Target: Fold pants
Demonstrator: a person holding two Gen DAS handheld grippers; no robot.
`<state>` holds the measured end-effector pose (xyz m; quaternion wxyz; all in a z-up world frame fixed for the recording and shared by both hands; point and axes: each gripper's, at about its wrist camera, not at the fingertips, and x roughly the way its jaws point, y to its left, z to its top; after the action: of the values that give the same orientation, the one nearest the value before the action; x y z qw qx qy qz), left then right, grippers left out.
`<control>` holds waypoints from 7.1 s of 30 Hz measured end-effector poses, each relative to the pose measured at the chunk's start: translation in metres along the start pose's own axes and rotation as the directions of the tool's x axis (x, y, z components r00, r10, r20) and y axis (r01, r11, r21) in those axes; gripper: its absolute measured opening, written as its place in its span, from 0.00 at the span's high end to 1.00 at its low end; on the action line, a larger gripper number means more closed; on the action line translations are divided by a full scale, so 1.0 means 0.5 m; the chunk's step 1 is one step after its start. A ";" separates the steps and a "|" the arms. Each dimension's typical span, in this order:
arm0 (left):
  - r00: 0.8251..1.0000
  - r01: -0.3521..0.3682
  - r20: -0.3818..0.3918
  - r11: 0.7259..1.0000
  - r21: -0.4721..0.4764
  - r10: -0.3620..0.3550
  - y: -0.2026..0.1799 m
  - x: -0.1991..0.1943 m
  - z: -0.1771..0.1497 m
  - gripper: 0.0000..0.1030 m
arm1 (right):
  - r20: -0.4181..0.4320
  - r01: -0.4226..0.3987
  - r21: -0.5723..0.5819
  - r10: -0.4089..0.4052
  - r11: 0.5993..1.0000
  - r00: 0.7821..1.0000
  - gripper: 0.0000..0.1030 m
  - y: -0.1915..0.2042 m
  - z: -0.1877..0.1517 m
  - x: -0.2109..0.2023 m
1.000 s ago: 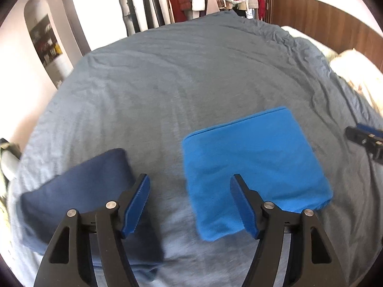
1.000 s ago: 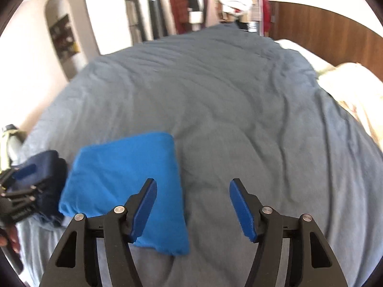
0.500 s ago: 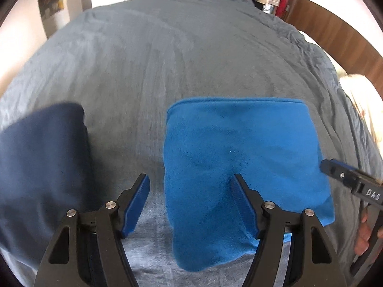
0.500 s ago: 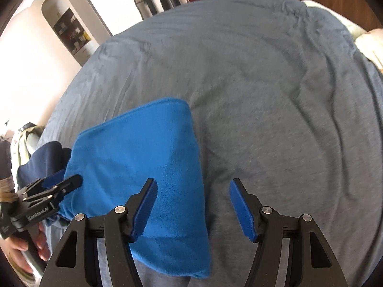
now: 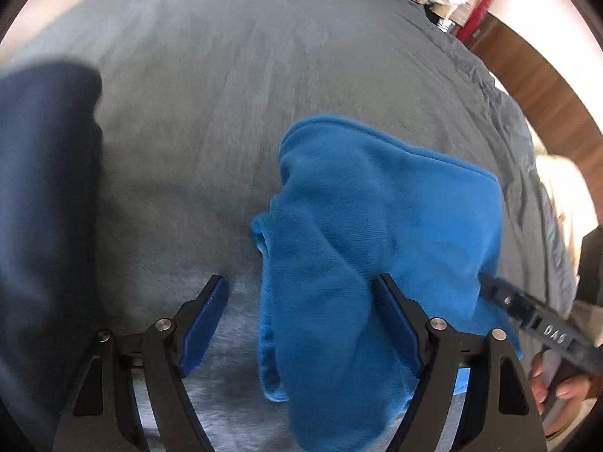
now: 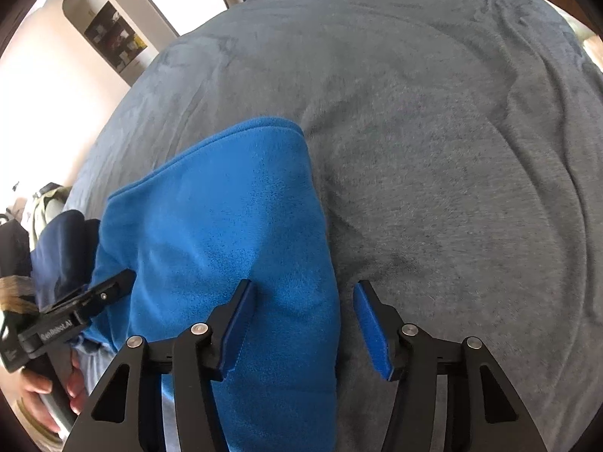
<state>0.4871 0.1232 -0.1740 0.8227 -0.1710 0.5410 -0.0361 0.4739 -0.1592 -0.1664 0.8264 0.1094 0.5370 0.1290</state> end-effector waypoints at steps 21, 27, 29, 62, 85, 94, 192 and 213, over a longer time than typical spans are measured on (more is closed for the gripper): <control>0.991 0.124 -0.044 0.991 -0.059 -0.127 -0.006 0.004 0.007 0.53 | -0.021 -0.034 0.001 0.034 0.999 0.999 0.64 0.011 0.010 0.031; 0.989 0.131 -0.059 0.990 -0.046 -0.133 -0.008 -0.013 0.019 0.59 | 0.001 -0.002 0.021 0.002 1.000 1.000 0.72 0.024 0.010 0.010; 0.989 0.131 -0.058 0.991 -0.033 -0.132 -0.010 -0.022 0.019 0.60 | 0.008 0.006 0.030 -0.006 1.000 1.000 0.74 0.026 0.011 0.002; 0.948 0.075 0.308 0.997 0.031 -0.081 0.146 -0.523 0.023 0.64 | 0.258 -0.071 -0.111 0.098 0.991 0.961 0.78 0.324 0.028 -0.288; 0.979 -0.012 0.202 0.999 -0.042 0.020 0.471 -0.484 0.039 0.64 | 0.111 -0.136 -0.181 0.158 0.974 0.981 0.78 0.568 0.009 -0.031; 0.985 -0.005 0.175 1.000 -0.014 0.007 0.482 -0.461 0.044 0.63 | 0.133 -0.074 -0.241 0.108 0.968 0.985 0.77 0.572 -0.012 0.020; 0.760 -0.378 0.617 0.911 0.166 0.203 0.083 -0.511 -0.491 0.07 | 0.570 0.219 -0.328 0.007 0.919 0.822 0.21 0.289 -0.395 -0.246; 0.754 -0.362 0.625 0.921 0.141 0.201 -0.004 -0.637 -0.685 0.00 | 0.666 0.271 -0.294 -0.007 0.917 0.746 0.21 0.242 -0.606 -0.463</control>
<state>0.0470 0.1161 -0.0157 0.9616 0.0170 0.2632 0.0763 0.0946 -0.1090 -0.0497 0.9736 -0.0524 0.1877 0.1189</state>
